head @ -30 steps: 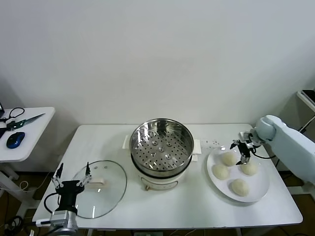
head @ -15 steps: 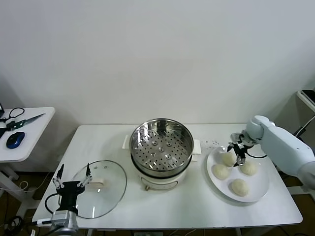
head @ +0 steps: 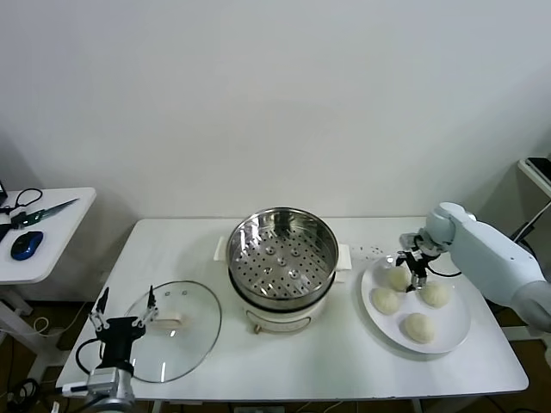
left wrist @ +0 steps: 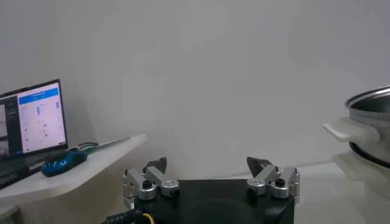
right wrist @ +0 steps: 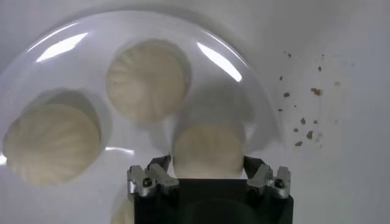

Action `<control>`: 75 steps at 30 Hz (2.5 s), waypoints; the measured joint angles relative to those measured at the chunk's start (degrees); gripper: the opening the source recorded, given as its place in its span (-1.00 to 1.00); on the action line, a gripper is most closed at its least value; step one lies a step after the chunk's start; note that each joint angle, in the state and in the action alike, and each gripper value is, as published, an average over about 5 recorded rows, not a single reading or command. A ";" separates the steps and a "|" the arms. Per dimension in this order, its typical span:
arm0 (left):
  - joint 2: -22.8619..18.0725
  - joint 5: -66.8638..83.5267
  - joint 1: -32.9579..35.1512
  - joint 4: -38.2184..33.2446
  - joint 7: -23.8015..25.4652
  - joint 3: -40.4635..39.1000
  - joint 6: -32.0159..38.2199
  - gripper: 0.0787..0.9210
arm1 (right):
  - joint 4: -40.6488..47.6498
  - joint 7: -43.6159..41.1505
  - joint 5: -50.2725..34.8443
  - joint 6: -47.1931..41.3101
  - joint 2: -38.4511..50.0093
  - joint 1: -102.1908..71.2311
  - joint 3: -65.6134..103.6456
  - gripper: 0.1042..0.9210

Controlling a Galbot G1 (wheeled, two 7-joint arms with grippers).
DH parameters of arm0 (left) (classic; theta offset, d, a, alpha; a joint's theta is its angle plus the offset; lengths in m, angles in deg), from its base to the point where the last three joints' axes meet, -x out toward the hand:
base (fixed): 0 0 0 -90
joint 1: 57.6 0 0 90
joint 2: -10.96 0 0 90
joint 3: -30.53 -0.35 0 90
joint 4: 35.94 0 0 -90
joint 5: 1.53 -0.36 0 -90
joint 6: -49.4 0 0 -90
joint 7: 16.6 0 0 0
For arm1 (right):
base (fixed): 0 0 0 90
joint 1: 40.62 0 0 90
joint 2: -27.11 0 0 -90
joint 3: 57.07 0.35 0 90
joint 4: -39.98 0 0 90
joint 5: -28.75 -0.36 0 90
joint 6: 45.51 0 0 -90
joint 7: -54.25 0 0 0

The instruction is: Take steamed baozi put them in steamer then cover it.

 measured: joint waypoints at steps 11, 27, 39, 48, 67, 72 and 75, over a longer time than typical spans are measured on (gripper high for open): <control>-0.18 0.08 0.76 -0.42 -0.06 -0.04 0.20 0.77 | -1.67 -0.57 -2.36 1.00 1.02 2.80 -2.44 0.45; -0.23 0.15 1.53 -1.74 -0.07 -0.72 -0.07 0.77 | -12.87 -3.56 -12.75 9.16 -1.85 26.63 -20.19 0.45; -0.56 0.16 2.49 -2.46 -0.10 -0.90 0.13 0.77 | -20.62 -3.07 -5.20 21.01 -12.34 35.23 -24.35 0.46; -0.39 0.40 2.93 -3.01 -0.15 -0.58 0.14 0.77 | -21.63 -1.21 6.40 27.97 -19.85 31.46 -23.20 0.47; -0.21 0.77 3.41 -2.05 -0.35 -0.38 0.37 0.77 | -17.41 1.75 22.94 34.05 -26.24 20.08 -19.74 0.47; -0.21 0.85 3.42 -1.91 -0.38 -0.38 0.42 0.77 | -16.92 1.99 23.91 34.10 -26.65 19.33 -19.48 0.60; -0.24 0.85 3.41 -1.90 -0.41 -0.42 0.42 0.77 | -17.06 1.92 24.17 34.16 -26.59 19.21 -19.22 0.72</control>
